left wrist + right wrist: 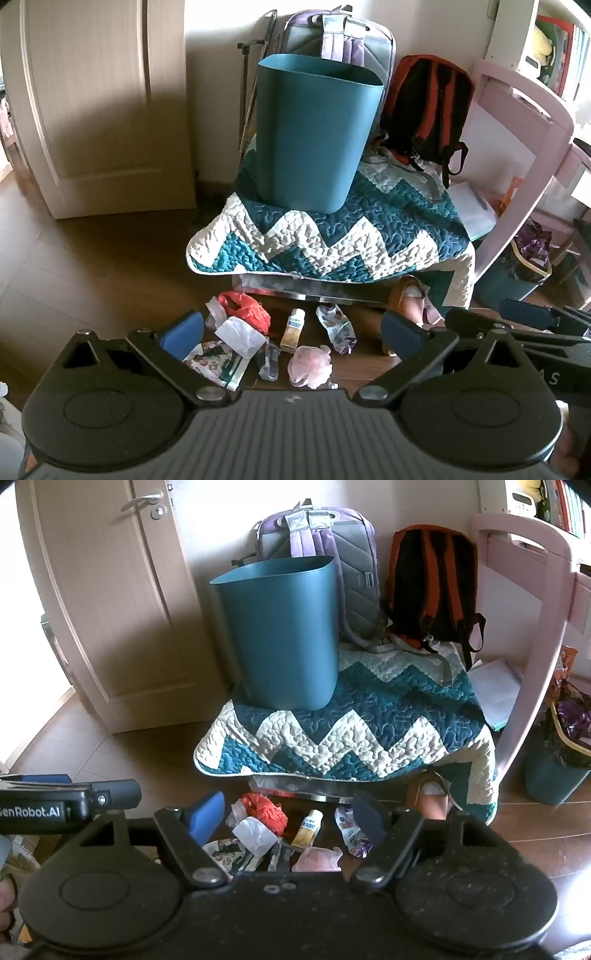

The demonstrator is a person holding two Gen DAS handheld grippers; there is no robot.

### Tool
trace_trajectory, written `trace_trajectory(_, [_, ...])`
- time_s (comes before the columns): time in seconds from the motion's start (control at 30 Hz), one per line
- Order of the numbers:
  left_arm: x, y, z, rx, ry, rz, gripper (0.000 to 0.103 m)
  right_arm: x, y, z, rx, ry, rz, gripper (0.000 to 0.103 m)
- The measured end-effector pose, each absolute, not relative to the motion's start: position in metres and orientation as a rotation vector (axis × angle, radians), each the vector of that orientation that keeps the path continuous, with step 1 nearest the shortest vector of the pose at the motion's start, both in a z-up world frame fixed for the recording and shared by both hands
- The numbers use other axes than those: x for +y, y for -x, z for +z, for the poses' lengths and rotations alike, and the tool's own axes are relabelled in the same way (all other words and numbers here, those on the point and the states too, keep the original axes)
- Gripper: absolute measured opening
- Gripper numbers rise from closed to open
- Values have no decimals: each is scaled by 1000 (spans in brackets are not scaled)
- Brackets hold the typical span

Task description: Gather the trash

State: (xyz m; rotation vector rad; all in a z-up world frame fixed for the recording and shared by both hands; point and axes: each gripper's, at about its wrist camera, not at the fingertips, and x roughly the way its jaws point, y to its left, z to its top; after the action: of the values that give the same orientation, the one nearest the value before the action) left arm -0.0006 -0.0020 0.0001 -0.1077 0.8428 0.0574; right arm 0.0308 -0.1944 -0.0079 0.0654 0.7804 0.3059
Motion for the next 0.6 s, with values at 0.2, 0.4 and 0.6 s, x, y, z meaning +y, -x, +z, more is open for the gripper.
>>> trace_trajectory(0.2, [-2, 2, 0, 847, 133, 54, 103, -195, -32, -7, 785, -66, 313, 77])
trace_trajectory(0.4, [-2, 4, 2, 847, 123, 55, 103, -197, -33, -8, 788, -66, 318, 77])
trace_trajectory(0.6, [0, 1, -1, 853, 122, 63, 103, -198, -35, -9, 791, -65, 329, 77])
